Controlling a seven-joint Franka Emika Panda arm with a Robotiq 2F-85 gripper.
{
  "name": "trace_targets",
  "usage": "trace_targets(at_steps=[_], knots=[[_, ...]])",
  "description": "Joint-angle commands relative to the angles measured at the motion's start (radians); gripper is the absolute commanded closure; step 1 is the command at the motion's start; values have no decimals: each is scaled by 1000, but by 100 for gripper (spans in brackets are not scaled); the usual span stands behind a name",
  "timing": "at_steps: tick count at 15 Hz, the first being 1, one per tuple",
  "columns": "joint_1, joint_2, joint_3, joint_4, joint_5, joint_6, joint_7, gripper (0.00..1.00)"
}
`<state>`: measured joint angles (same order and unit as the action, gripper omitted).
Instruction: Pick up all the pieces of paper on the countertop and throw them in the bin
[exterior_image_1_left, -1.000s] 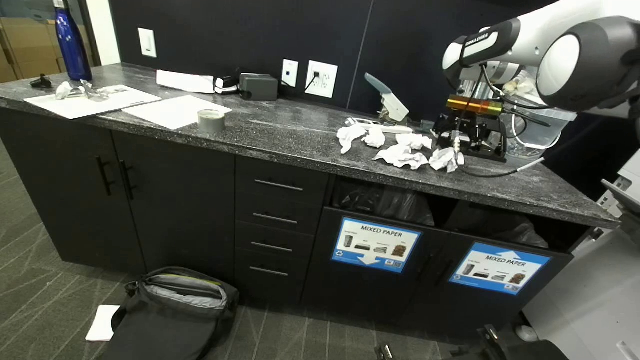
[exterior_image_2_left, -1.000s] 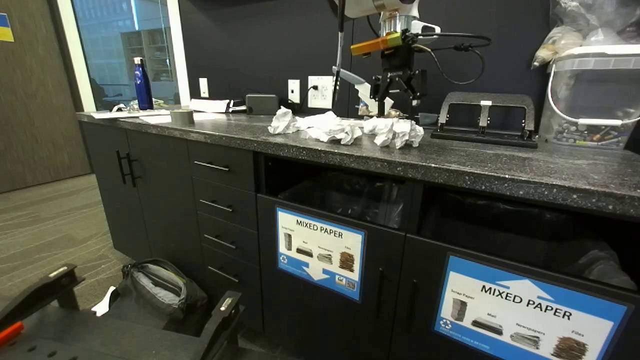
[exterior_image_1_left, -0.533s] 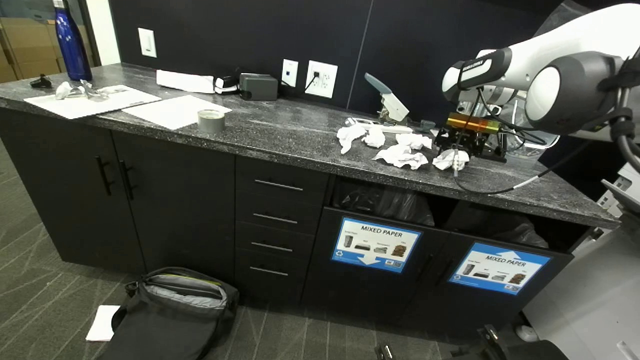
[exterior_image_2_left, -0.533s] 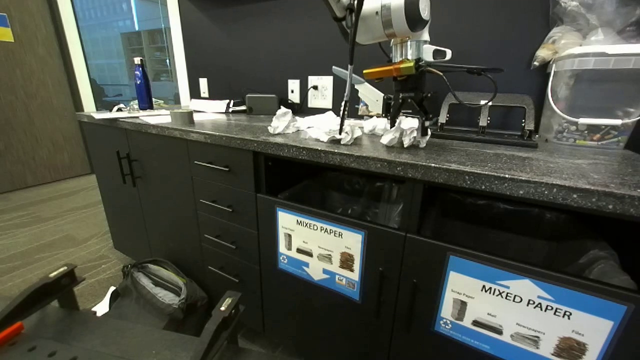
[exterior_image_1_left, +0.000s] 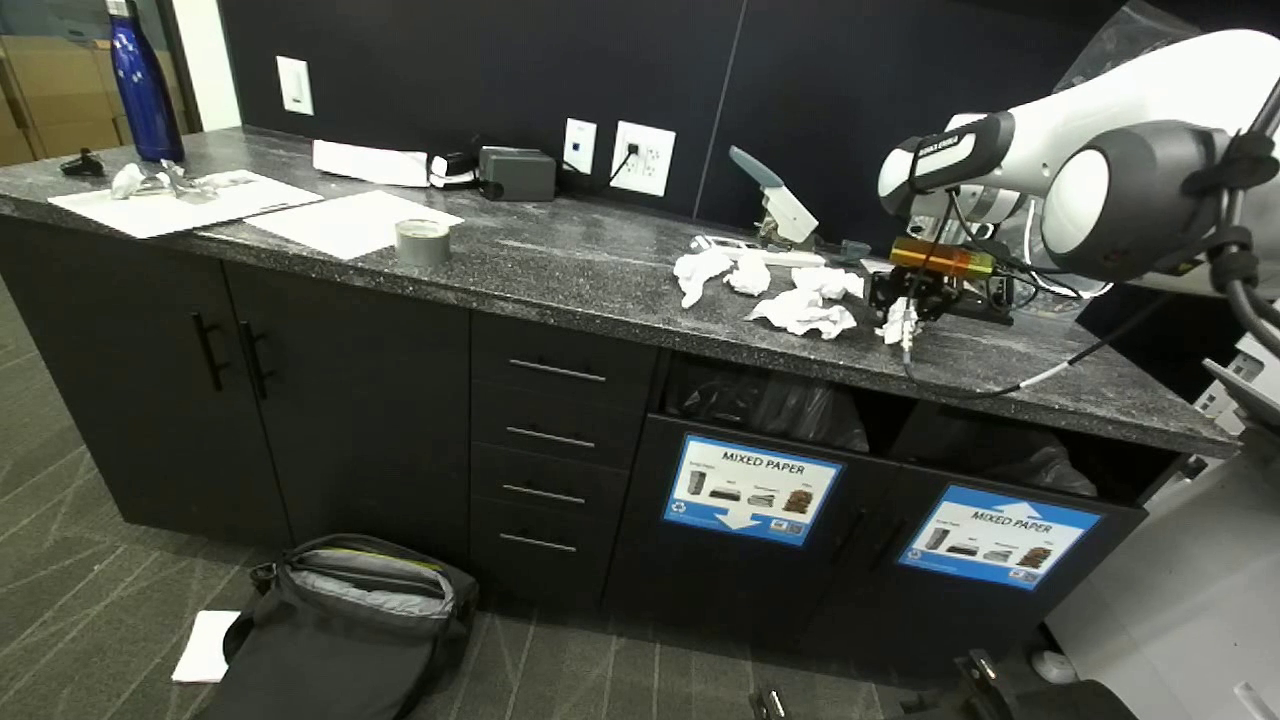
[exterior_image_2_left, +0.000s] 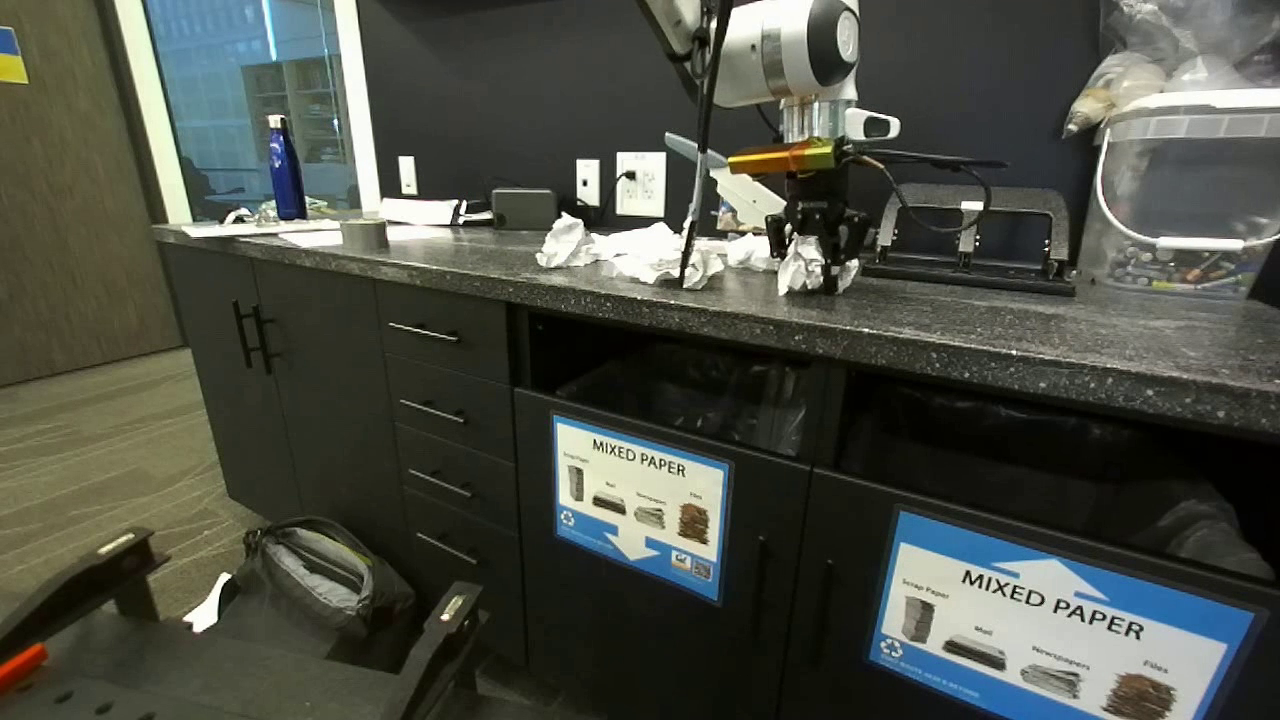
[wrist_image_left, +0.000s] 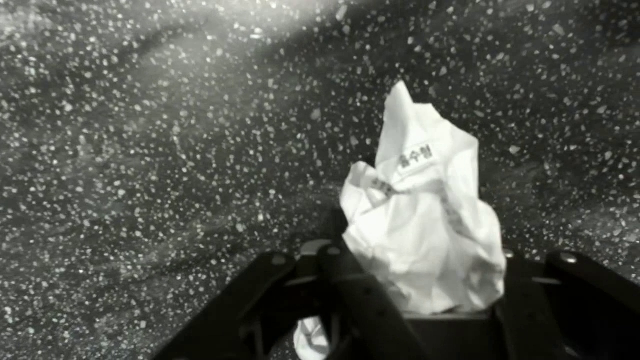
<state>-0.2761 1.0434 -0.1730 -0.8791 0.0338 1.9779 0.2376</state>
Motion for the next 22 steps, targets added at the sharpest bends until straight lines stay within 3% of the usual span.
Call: trace_targets(at_steps=[1,5,12,18,22], knots=[[8,-39,12,-70,1,32,-40,85],[13,-166,47,-260,22,20,-125,91],[6,-365,87,-564,39,-63,-272,85],[39,-515,82,-850,39,74,-288,87],[68,-593,116,-1057,69,202,-327,87]])
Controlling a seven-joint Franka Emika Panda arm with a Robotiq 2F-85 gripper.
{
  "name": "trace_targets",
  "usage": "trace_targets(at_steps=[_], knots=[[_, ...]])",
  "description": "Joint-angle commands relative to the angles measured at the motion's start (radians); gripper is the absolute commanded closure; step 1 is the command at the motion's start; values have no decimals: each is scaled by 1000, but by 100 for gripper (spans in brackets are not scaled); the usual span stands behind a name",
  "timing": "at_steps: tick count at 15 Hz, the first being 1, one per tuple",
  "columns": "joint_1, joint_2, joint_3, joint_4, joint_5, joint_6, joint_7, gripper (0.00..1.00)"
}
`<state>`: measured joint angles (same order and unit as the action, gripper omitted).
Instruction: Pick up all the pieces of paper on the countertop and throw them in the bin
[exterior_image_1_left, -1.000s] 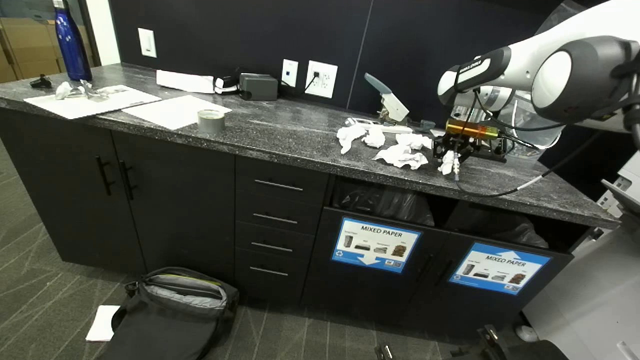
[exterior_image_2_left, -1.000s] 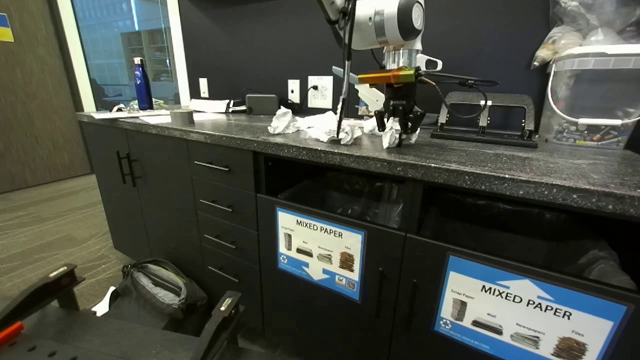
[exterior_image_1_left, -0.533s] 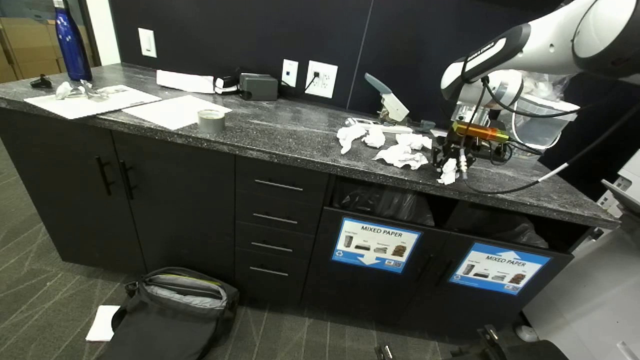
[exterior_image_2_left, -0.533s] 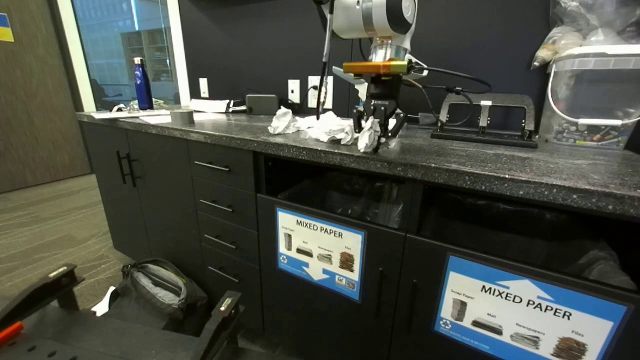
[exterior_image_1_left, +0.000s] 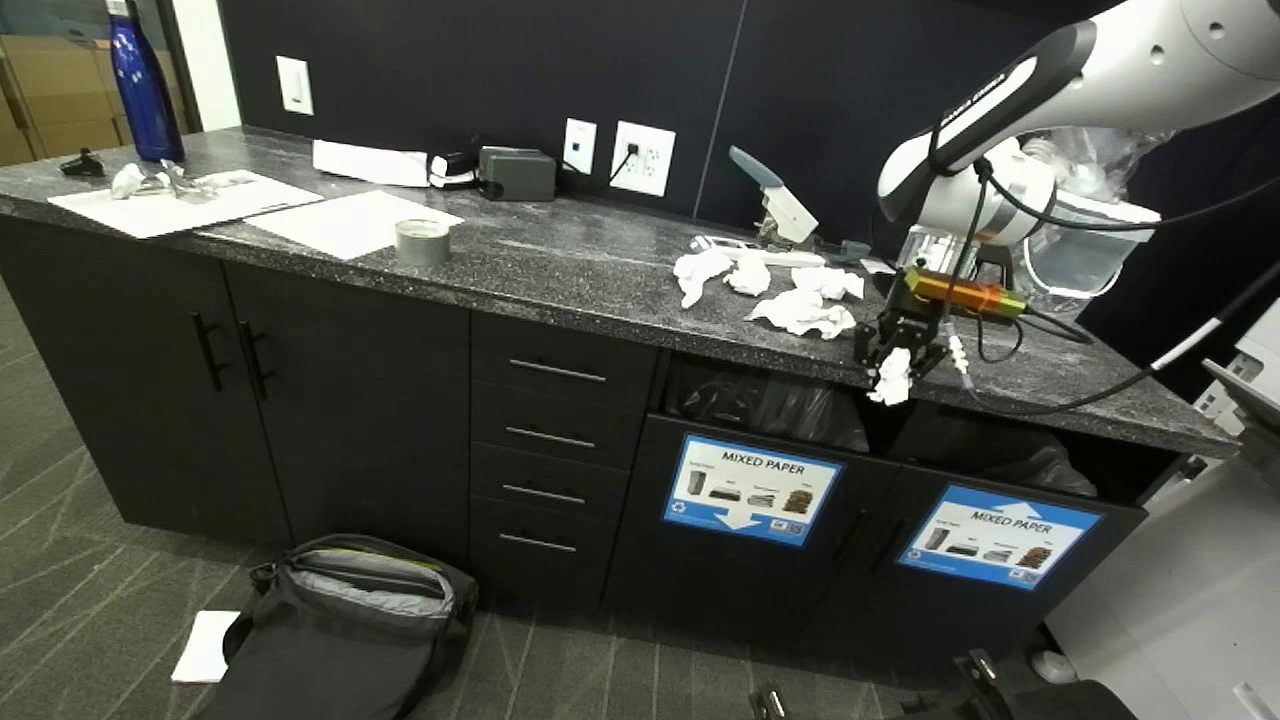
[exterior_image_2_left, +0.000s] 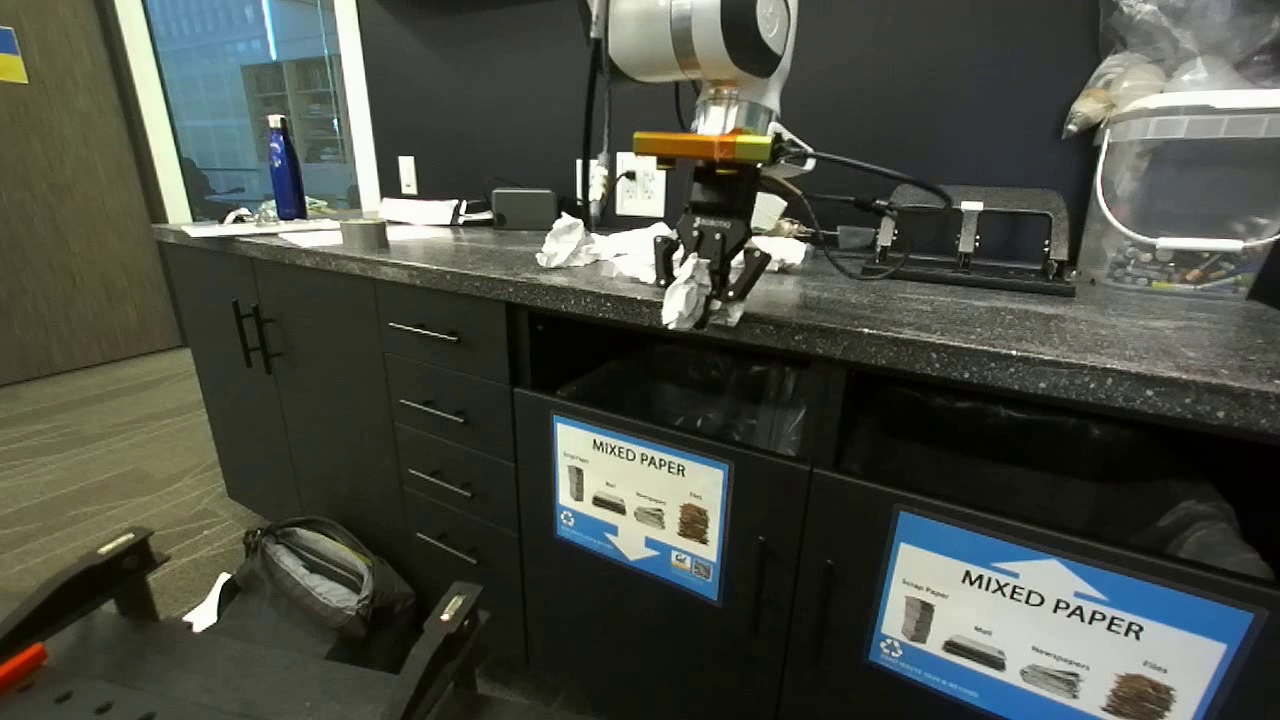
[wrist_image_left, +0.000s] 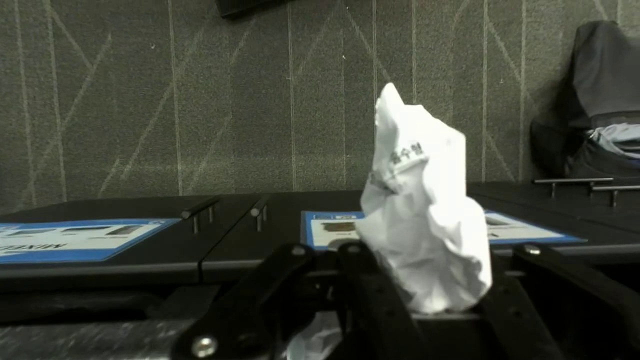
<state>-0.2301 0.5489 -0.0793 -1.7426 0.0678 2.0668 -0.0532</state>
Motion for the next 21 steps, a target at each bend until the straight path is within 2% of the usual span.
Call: trace_targets(at_steps=[1,4,8,12,13,15,17,18,19,21], knots=[[31,-115,34,-250,46,156,-45,86],[73,-160,61,-419,66,292,-38,88],[153,-221,92,-654,74,479,30,87],[253,-283,114,-899,40,774,111,87],[301,-302,90,-948,-8,855,155,87],[392,-244,10,-990,-120,1020,202,86],[520,-173,-137,-1002,-202,1181,207,86],[579,-135,-207,-997,-191,1259,175,86],[599,-100,-232,-988,-149,1336,132,86],[540,-27,-189,-957,-89,1491,69,86]])
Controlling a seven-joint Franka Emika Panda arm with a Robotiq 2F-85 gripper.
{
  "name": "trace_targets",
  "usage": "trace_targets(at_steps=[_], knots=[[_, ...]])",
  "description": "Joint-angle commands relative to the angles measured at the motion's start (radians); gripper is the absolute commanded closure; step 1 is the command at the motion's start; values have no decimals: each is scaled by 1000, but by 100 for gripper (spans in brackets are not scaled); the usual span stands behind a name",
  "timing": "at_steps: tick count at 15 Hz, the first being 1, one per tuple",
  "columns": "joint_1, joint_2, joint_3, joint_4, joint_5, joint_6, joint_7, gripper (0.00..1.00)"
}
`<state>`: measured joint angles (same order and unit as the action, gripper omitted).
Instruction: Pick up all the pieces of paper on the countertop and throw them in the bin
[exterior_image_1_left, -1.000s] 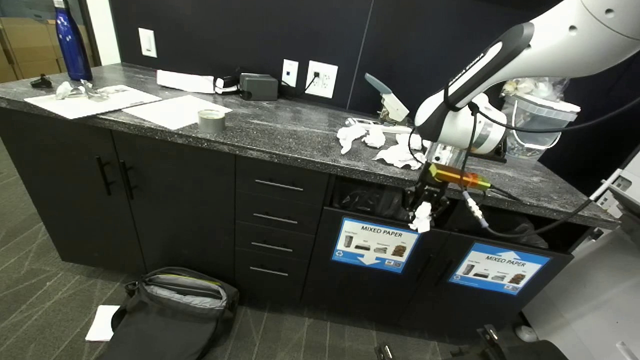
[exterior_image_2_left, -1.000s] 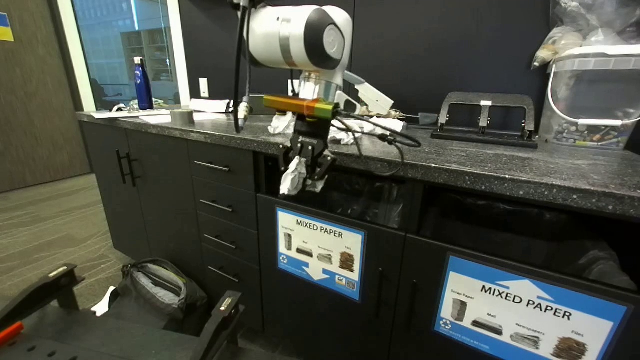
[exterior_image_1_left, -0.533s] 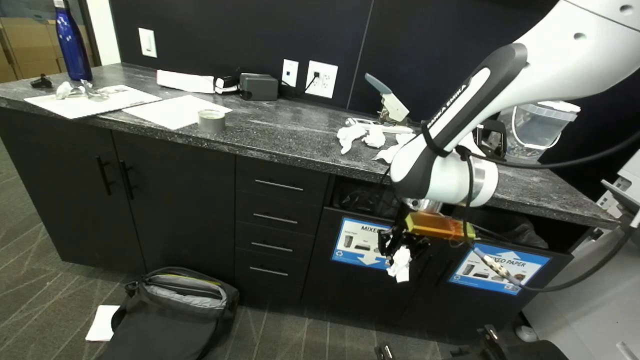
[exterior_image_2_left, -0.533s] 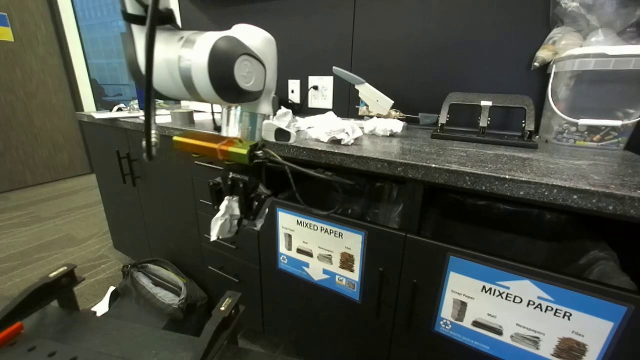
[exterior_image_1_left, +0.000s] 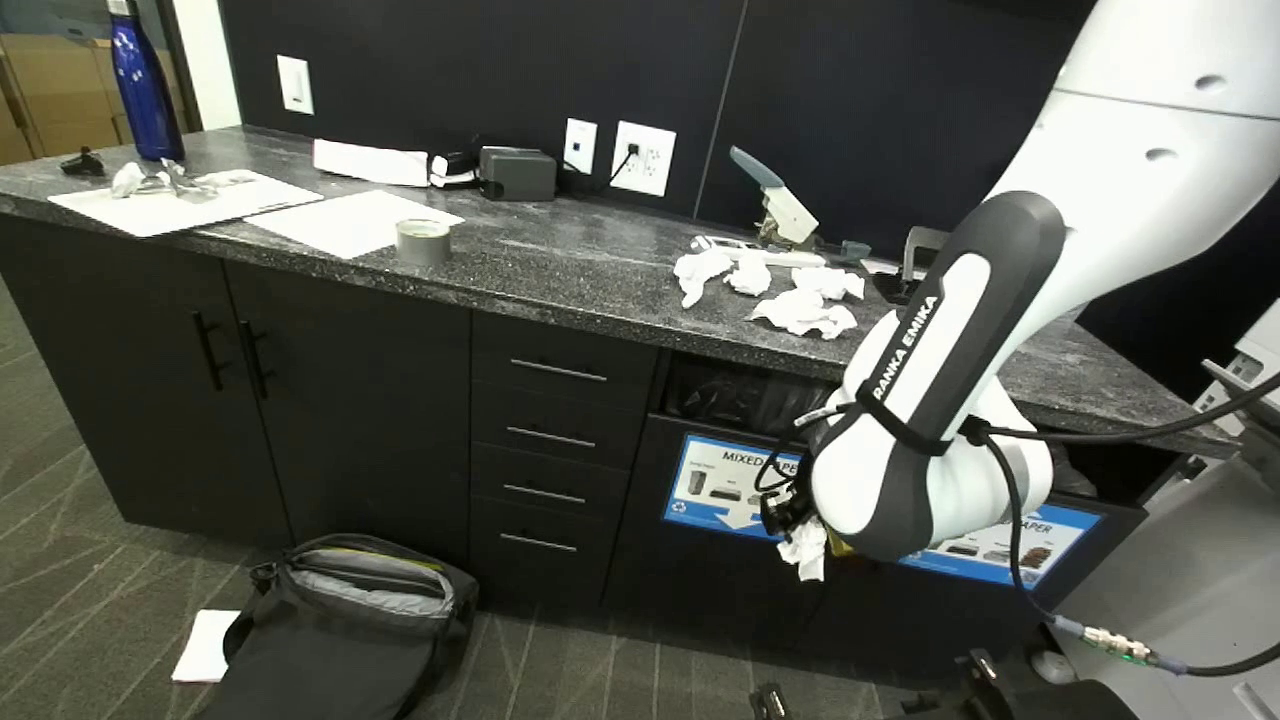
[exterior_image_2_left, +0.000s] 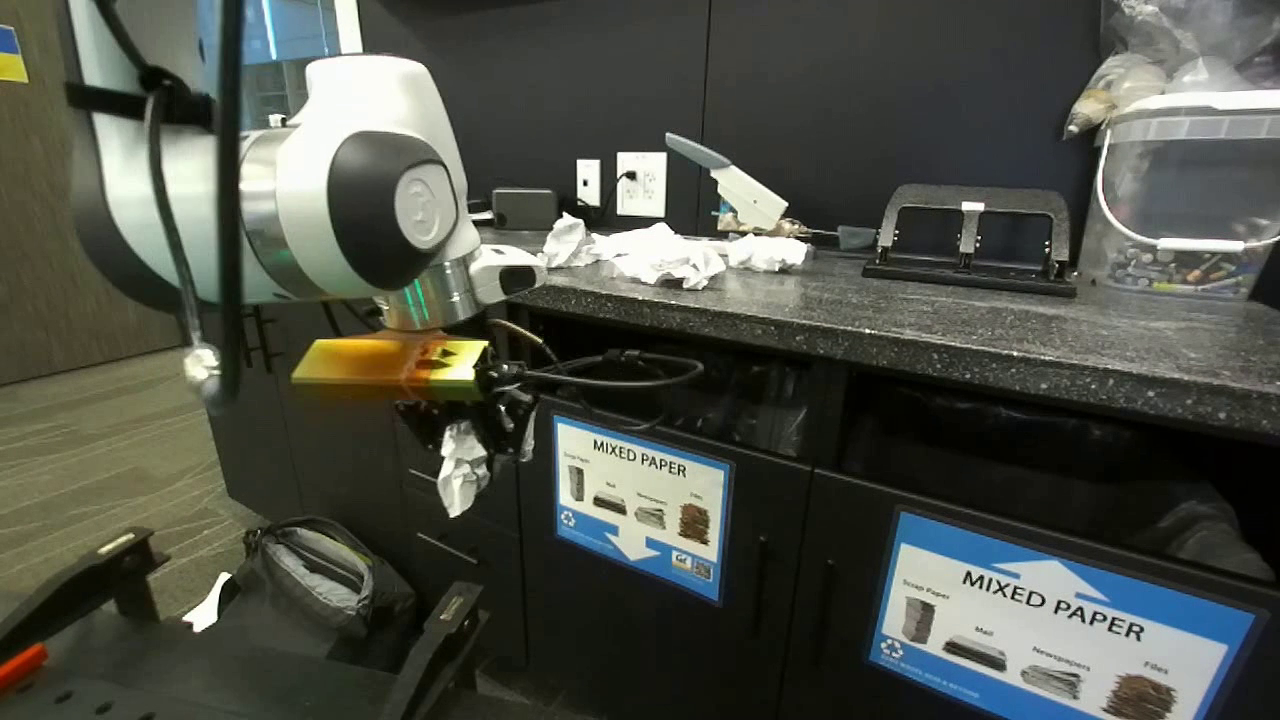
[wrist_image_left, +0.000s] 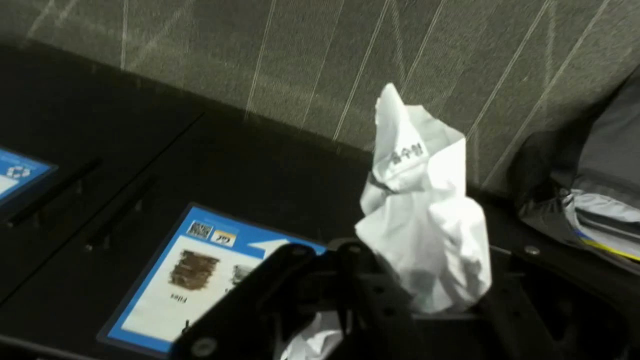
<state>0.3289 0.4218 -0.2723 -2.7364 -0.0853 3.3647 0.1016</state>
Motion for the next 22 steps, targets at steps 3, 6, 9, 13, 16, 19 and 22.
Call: trace_targets(at_steps=[3,6,9,13,16,19,22], knots=[[-184,211,119,96,45,426,-104,86],[-308,338,179,159,12,650,-98,87],[-396,485,194,246,-49,865,-115,86],[-477,565,185,443,-174,859,-115,86],[-521,630,186,547,-256,897,-122,86],[-549,662,190,649,-307,851,-108,86],[-565,698,196,741,-327,822,-94,86]])
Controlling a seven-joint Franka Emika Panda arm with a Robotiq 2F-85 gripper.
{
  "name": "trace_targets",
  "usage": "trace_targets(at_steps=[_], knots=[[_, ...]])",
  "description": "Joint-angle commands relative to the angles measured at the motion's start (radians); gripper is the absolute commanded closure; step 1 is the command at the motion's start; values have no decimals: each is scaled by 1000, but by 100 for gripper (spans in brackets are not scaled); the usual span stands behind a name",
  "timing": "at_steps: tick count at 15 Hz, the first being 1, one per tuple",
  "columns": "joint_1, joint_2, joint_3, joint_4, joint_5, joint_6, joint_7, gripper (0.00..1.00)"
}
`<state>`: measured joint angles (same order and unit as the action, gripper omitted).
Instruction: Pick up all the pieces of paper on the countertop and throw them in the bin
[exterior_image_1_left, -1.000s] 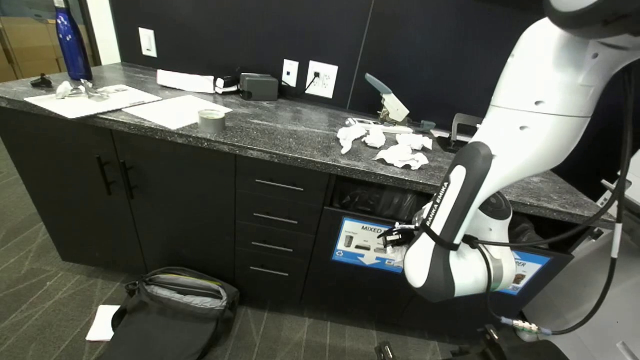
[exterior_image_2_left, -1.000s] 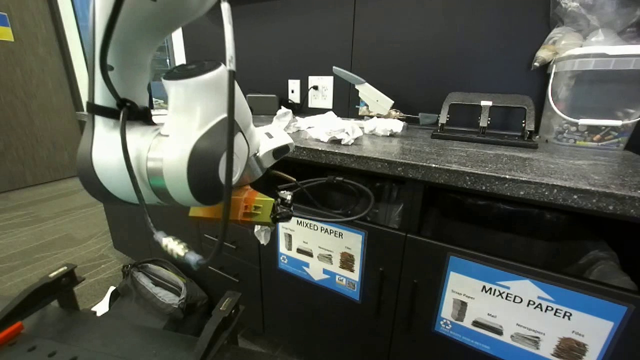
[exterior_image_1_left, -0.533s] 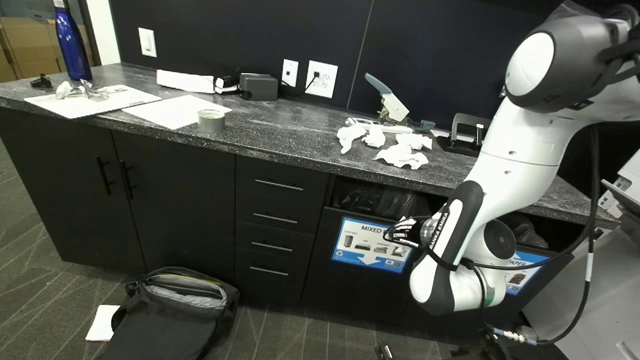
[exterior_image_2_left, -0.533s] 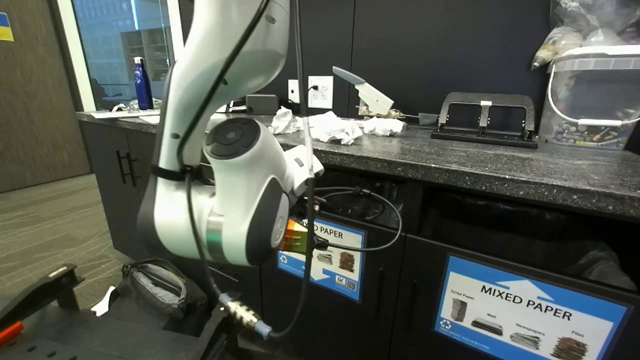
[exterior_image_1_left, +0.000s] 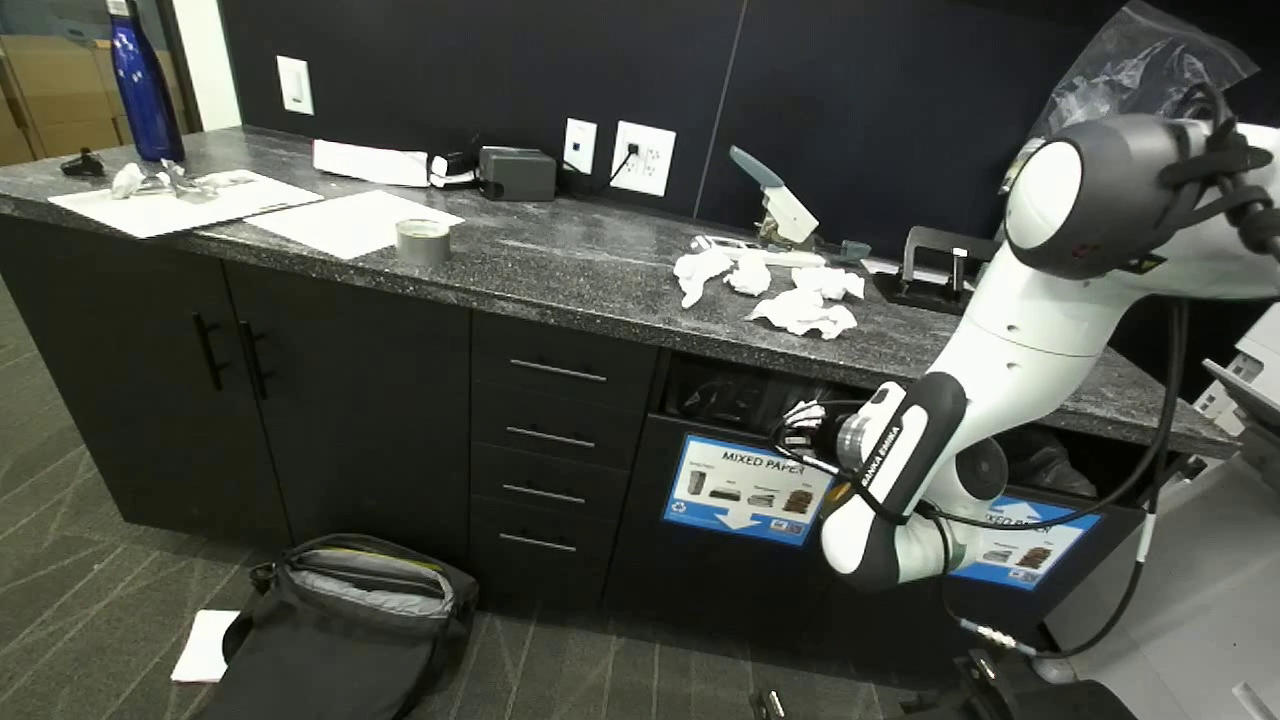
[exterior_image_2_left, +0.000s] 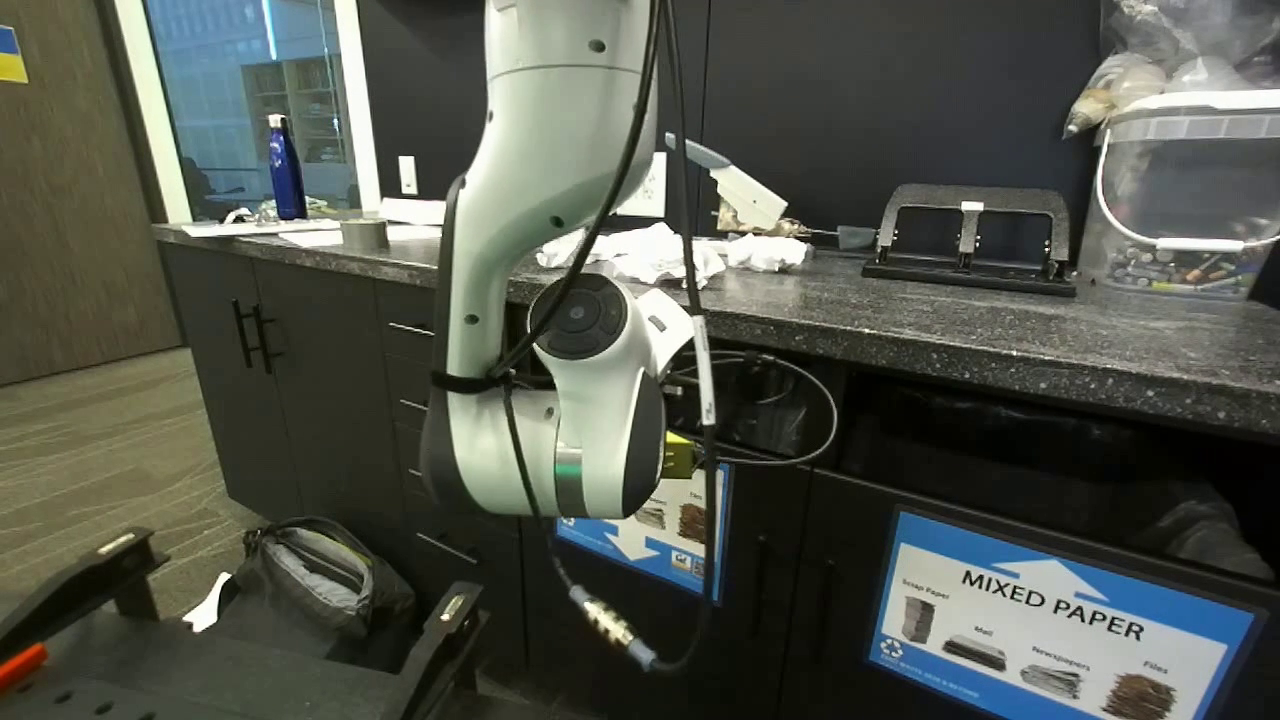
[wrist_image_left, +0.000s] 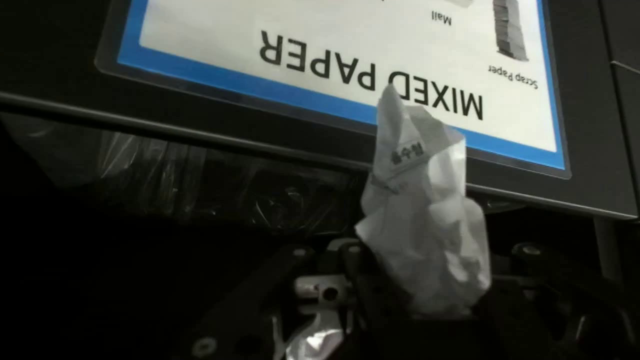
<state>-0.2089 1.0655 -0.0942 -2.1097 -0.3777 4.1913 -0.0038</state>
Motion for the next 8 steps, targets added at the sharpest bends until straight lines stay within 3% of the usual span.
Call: trace_targets(at_steps=[1,8], knots=[[-30,66,19,146,-48,-15,14,86],[-60,137,47,336,-128,-99,66,86]])
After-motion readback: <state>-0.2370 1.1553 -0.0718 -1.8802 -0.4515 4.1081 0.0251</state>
